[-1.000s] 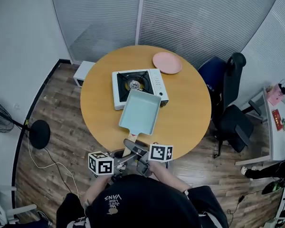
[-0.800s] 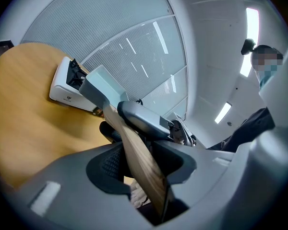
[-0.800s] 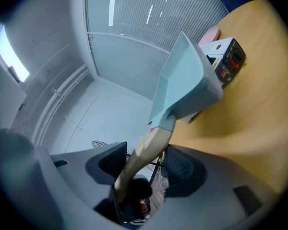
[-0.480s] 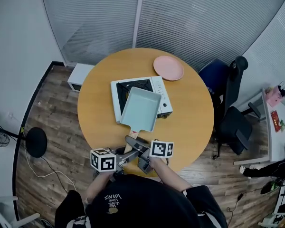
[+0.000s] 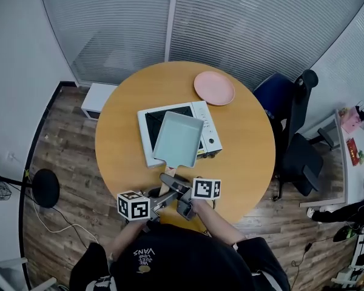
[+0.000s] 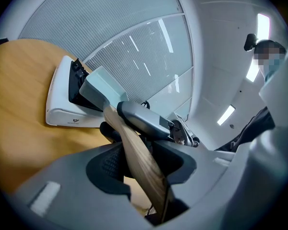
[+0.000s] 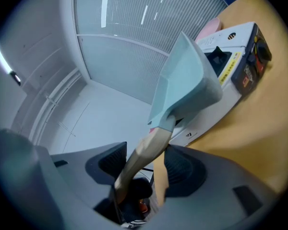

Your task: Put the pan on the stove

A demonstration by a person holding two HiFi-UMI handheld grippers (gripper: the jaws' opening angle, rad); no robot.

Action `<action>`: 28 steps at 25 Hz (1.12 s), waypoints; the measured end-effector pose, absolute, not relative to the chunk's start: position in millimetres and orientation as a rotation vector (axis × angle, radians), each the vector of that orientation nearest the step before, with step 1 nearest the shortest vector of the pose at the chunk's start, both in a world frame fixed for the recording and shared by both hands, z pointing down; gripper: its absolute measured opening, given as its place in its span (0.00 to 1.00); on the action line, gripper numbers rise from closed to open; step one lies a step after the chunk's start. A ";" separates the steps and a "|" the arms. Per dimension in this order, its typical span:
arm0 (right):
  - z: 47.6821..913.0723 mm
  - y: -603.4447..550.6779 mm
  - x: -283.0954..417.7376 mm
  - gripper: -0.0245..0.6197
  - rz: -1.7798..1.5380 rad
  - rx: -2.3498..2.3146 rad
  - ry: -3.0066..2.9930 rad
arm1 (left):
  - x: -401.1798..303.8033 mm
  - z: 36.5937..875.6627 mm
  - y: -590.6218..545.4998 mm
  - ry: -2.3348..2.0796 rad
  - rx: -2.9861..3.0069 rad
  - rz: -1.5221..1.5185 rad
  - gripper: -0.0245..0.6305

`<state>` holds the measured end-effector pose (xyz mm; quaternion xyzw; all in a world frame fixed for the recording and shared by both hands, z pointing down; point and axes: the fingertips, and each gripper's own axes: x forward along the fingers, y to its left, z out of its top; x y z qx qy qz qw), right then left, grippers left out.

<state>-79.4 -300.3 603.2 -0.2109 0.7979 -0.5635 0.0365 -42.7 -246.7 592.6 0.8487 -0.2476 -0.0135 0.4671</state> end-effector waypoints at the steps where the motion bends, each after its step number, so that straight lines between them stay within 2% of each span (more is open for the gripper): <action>1: 604.0 -302.9 -80.6 0.38 -1.731 -0.639 2.452 | -43.5 593.4 -249.5 -0.614 2.080 -0.034 0.28; 24: 611.5 -342.2 -78.4 0.40 -1.822 -0.504 2.490 | -35.3 599.3 -293.3 -0.687 1.988 -0.108 0.28; 28: 611.6 -350.0 -63.9 0.43 -1.768 -0.611 2.502 | -31.0 596.5 -295.9 -0.689 1.948 -0.171 0.28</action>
